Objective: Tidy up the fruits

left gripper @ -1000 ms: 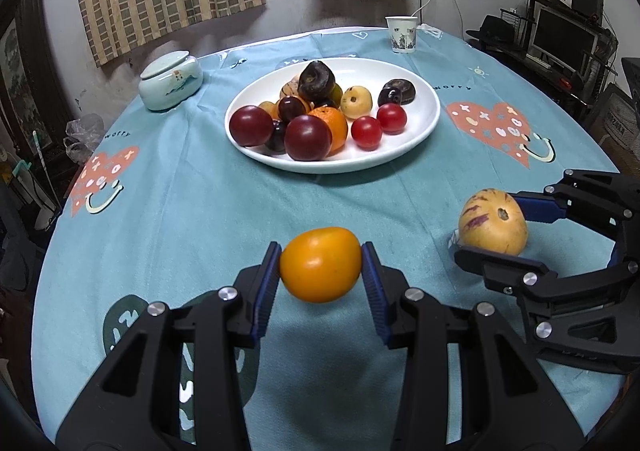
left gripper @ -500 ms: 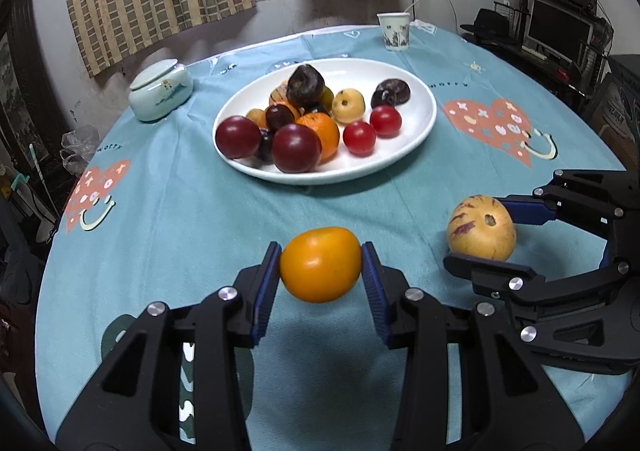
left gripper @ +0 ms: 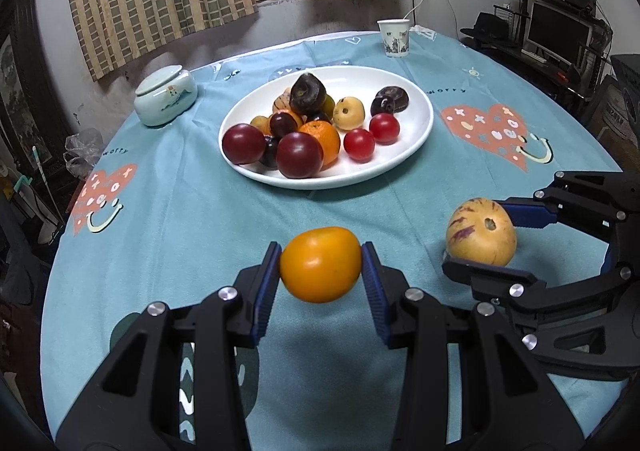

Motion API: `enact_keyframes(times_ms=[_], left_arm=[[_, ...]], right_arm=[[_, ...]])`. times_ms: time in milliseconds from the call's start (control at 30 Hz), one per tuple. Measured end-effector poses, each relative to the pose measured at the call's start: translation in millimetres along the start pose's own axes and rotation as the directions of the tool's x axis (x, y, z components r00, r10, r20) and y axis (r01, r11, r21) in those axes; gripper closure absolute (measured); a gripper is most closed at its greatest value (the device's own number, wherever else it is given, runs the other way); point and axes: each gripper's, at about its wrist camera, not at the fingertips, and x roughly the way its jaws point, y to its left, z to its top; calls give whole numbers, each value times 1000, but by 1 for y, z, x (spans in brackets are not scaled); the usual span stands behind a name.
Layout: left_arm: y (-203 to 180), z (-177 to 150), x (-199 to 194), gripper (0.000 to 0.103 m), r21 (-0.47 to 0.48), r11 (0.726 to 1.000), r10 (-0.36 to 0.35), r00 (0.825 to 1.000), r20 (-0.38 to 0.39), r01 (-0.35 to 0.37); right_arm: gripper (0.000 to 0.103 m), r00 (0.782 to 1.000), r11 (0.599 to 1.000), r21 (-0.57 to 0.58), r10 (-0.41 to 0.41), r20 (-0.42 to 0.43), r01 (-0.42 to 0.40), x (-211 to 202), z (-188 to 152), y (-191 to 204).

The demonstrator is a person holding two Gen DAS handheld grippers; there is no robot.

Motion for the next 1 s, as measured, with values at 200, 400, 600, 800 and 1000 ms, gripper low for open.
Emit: enact_keyframes(times_ms=[200, 400, 600, 800, 1000], left_arm=[[-2, 4, -18, 62, -6, 1000, 7, 1000, 30, -7], [-5, 3, -28, 62, 1, 1000, 12, 999, 41, -12], [-6, 13, -25, 62, 11, 1000, 19, 999, 51, -19], [1, 39, -17, 62, 2, 999, 33, 996, 80, -34], [2, 37, -8, 62, 6, 1000, 16, 997, 71, -16]], right_arm=[[57, 1000, 1000, -15, -1, 21, 1, -16, 2, 7], [57, 999, 1000, -14, -8, 39, 9, -29, -1, 8], [57, 998, 1000, -10, -17, 59, 18, -30, 5, 4], [57, 992, 999, 4, -48, 120, 48, -34, 33, -13], [57, 991, 999, -3, -44, 124, 45, -28, 40, -18]])
